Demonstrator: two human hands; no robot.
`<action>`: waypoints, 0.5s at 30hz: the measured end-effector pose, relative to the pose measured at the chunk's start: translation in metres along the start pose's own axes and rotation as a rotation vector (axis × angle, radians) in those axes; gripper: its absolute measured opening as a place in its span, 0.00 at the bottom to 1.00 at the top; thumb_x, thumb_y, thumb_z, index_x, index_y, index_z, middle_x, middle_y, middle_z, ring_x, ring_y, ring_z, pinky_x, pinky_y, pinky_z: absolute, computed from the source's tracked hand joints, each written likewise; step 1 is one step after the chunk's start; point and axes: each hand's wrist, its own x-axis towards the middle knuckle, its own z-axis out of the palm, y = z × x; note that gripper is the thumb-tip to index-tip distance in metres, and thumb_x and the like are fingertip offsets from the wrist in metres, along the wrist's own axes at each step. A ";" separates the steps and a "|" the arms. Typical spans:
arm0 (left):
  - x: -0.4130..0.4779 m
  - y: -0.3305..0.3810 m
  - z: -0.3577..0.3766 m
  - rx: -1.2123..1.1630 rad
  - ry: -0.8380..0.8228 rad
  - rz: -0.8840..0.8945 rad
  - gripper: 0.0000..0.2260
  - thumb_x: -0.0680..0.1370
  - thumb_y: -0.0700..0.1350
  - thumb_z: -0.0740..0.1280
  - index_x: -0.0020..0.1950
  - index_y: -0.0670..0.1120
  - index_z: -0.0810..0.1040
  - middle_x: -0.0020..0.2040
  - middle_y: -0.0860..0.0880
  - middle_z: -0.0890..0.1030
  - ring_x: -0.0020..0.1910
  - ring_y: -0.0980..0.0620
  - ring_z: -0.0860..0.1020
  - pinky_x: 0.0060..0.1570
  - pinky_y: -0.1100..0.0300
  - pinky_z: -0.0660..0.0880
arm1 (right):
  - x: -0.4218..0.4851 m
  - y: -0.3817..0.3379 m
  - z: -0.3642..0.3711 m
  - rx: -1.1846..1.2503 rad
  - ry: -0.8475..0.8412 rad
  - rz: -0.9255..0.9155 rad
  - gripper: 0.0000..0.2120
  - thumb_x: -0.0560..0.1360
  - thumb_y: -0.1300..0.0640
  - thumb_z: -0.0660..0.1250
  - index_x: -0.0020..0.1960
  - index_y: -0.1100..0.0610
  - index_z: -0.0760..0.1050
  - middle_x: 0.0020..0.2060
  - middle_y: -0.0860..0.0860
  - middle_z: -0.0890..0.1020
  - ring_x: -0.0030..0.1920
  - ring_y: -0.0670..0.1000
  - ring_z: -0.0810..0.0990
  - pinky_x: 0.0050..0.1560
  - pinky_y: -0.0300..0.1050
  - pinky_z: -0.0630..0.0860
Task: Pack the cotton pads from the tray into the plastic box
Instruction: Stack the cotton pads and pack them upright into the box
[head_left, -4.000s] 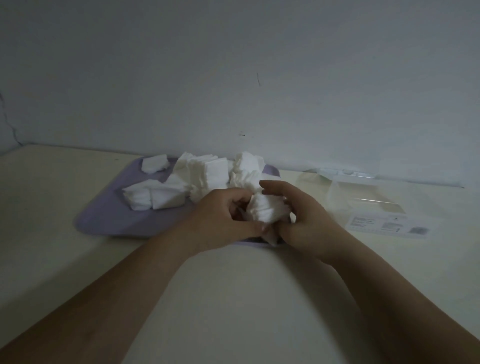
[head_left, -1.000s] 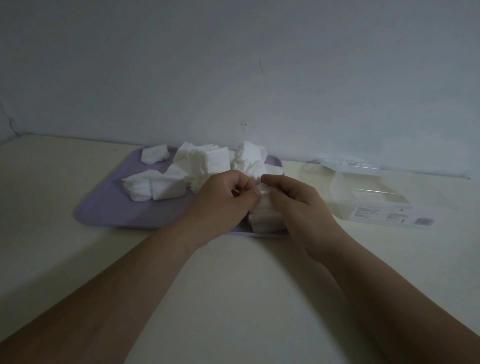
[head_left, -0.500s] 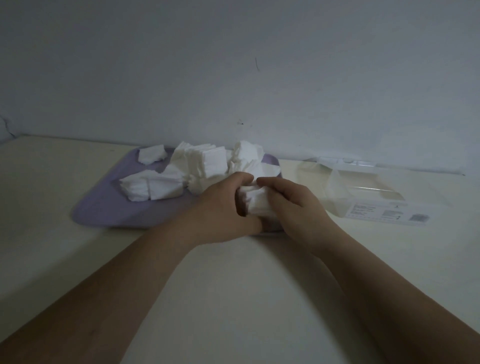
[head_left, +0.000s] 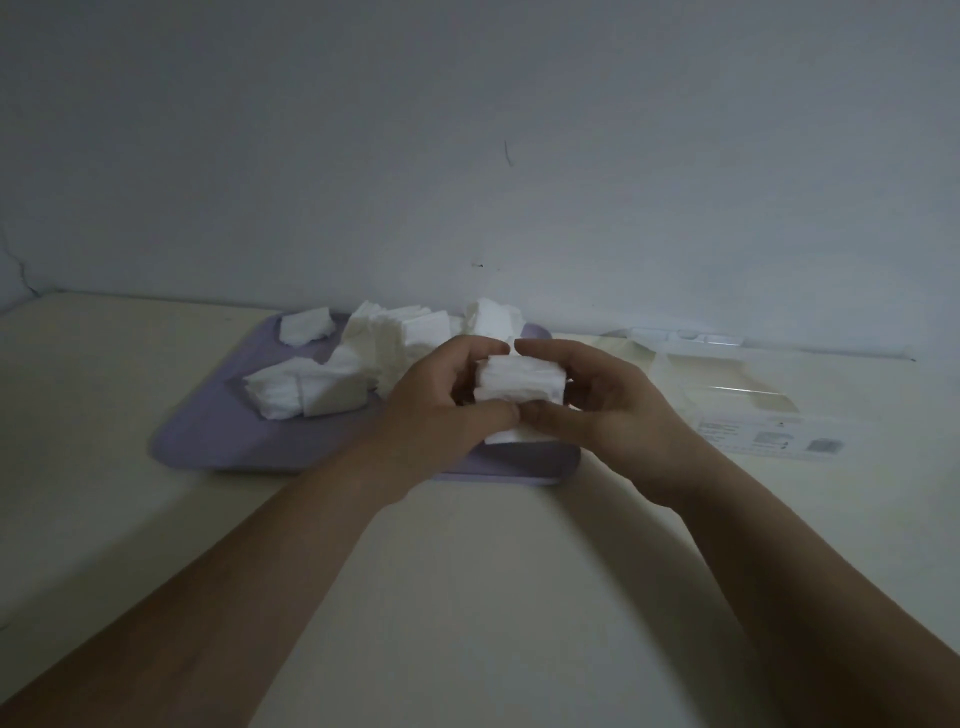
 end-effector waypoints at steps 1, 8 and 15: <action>-0.001 0.000 0.001 -0.042 -0.013 -0.009 0.23 0.69 0.41 0.73 0.63 0.52 0.79 0.57 0.45 0.86 0.57 0.48 0.84 0.59 0.50 0.81 | 0.000 -0.001 0.000 0.044 -0.005 0.002 0.21 0.75 0.65 0.75 0.65 0.52 0.80 0.57 0.52 0.86 0.58 0.54 0.85 0.63 0.51 0.80; 0.000 0.001 0.003 -0.056 -0.026 0.015 0.22 0.73 0.45 0.74 0.66 0.55 0.79 0.62 0.47 0.84 0.62 0.48 0.82 0.63 0.53 0.80 | -0.002 -0.009 -0.001 0.134 0.038 0.093 0.09 0.80 0.61 0.69 0.58 0.56 0.83 0.54 0.61 0.85 0.57 0.62 0.85 0.61 0.62 0.80; -0.008 0.013 0.014 0.777 -0.048 0.228 0.40 0.67 0.57 0.79 0.75 0.57 0.64 0.68 0.61 0.74 0.68 0.57 0.73 0.63 0.59 0.74 | 0.001 -0.009 0.001 -0.010 0.098 0.218 0.33 0.66 0.49 0.79 0.69 0.51 0.73 0.51 0.59 0.85 0.48 0.57 0.88 0.55 0.55 0.84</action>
